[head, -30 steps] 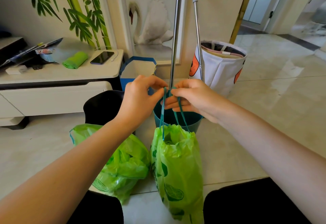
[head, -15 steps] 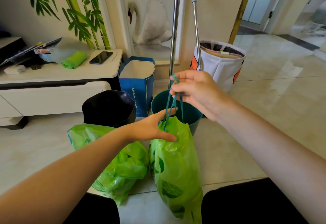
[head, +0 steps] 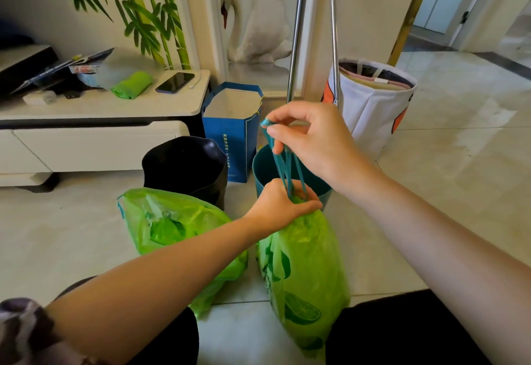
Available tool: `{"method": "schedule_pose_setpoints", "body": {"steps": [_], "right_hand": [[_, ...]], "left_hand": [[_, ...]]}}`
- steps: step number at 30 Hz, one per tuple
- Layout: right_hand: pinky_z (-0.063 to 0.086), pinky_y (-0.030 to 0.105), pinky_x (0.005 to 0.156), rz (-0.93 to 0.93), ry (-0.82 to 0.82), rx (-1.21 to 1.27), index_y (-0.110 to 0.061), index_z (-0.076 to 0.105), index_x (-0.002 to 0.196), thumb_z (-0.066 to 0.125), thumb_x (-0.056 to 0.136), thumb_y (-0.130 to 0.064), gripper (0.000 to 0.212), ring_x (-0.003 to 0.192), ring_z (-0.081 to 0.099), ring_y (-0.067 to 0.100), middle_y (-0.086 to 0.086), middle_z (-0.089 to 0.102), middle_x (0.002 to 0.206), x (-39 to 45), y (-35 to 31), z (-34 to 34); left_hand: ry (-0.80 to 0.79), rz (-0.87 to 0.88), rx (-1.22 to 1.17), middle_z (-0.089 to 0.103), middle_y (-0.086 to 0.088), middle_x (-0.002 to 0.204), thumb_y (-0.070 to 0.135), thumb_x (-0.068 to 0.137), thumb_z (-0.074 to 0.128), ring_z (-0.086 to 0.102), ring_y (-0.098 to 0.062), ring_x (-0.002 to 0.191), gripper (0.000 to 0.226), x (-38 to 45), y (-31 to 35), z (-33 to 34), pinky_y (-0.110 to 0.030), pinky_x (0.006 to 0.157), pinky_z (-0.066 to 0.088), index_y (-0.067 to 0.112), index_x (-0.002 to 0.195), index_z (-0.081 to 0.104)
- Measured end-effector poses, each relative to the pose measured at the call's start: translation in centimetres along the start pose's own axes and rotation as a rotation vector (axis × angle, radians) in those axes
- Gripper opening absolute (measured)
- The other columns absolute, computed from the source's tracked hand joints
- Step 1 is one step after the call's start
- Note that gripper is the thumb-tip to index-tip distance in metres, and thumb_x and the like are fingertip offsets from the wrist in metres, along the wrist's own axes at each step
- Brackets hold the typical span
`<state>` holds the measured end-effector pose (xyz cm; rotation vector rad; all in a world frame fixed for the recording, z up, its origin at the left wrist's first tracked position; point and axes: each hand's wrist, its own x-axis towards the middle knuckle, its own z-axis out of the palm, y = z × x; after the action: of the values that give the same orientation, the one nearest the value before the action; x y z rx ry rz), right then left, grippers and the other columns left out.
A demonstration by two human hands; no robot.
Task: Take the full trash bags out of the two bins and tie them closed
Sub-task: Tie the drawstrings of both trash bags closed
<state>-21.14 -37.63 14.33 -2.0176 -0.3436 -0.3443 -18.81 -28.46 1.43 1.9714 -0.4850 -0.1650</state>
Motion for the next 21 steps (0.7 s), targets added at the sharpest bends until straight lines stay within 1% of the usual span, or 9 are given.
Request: {"method": "schedule_pose_setpoints", "body": {"steps": [2,6,10,11,14,15,18,19,21], "right_hand": [[0.053,0.015,0.069,-0.037,0.067,0.051,-0.009,0.069,0.093,0.060,0.088,-0.007,0.010,0.056,0.060,0.001,-0.005,0.061,0.057,0.1,-0.2,-0.1],[0.049,0.014,0.063,-0.039,0.247,0.127,-0.003,0.069,0.093,0.058,0.089,-0.004,0.012,0.050,0.053,0.001,-0.003,0.056,0.055,0.7,-0.1,-1.5],[0.053,0.023,0.064,0.033,0.347,0.173,0.001,0.070,0.095,0.057,0.089,-0.004,0.015,0.053,0.052,0.007,-0.001,0.056,0.057,1.0,0.4,-2.4],[0.055,0.026,0.066,0.057,0.361,0.188,0.001,0.070,0.096,0.057,0.089,-0.004,0.016,0.055,0.052,0.008,0.000,0.056,0.058,1.0,0.5,-2.5],[0.057,0.036,0.078,0.126,0.387,0.250,-0.004,0.070,0.094,0.057,0.089,-0.004,0.014,0.061,0.054,0.015,0.005,0.057,0.061,1.3,0.8,-3.0],[0.056,0.038,0.079,0.134,0.379,0.250,-0.006,0.070,0.092,0.058,0.089,-0.005,0.013,0.063,0.055,0.018,0.006,0.057,0.062,1.4,0.8,-3.3],[0.058,0.032,0.074,0.118,0.363,0.206,-0.005,0.070,0.095,0.059,0.089,-0.006,0.013,0.064,0.060,0.015,0.008,0.063,0.068,1.6,1.2,-4.0],[0.059,0.030,0.073,0.120,0.362,0.203,-0.003,0.070,0.099,0.060,0.089,-0.006,0.015,0.064,0.062,0.013,0.008,0.065,0.070,1.6,1.4,-4.2],[0.060,0.029,0.073,0.132,0.349,0.207,0.001,0.069,0.102,0.061,0.088,-0.005,0.017,0.061,0.063,0.009,0.008,0.066,0.071,1.5,1.7,-4.1]], "left_hand": [[-0.004,0.013,0.093,0.073,0.002,0.087,0.029,0.078,0.074,0.067,-0.011,0.090,0.006,0.2,-0.6,-0.1,-0.040,0.088,0.054,0.029,0.073,0.071],[0.003,-0.056,0.129,0.070,0.000,0.082,0.030,0.085,0.068,0.066,-0.014,0.082,0.013,0.8,-1.7,-1.0,-0.039,0.079,0.054,0.018,0.081,0.071],[-0.114,-0.039,0.160,0.063,0.012,0.074,0.035,0.093,0.056,0.058,0.006,0.074,0.022,0.3,-2.0,-0.6,-0.010,0.067,0.042,0.016,0.087,0.065],[-0.139,-0.037,0.165,0.063,0.014,0.077,0.035,0.095,0.053,0.058,0.007,0.076,0.023,0.2,-2.0,-0.6,-0.008,0.068,0.041,0.015,0.088,0.063],[-0.156,-0.036,0.182,0.066,0.007,0.084,0.038,0.096,0.050,0.061,-0.008,0.083,0.025,0.4,-2.0,-1.0,-0.022,0.075,0.047,0.018,0.089,0.062],[-0.142,-0.041,0.173,0.065,0.003,0.082,0.039,0.095,0.050,0.061,-0.012,0.079,0.025,0.4,-2.1,-1.2,-0.027,0.073,0.047,0.018,0.090,0.063],[-0.005,-0.089,0.073,0.058,0.006,0.067,0.040,0.091,0.058,0.051,-0.006,0.057,0.020,0.3,-2.0,-1.9,-0.024,0.056,0.044,0.021,0.091,0.066],[0.067,-0.090,0.046,0.062,0.007,0.070,0.038,0.088,0.063,0.055,-0.007,0.060,0.016,0.4,-2.1,-2.2,-0.025,0.059,0.048,0.023,0.091,0.068],[0.192,-0.065,0.054,0.069,0.009,0.082,0.032,0.083,0.071,0.065,-0.008,0.078,0.012,0.6,-2.4,-2.9,-0.027,0.075,0.054,0.025,0.092,0.073]]}}
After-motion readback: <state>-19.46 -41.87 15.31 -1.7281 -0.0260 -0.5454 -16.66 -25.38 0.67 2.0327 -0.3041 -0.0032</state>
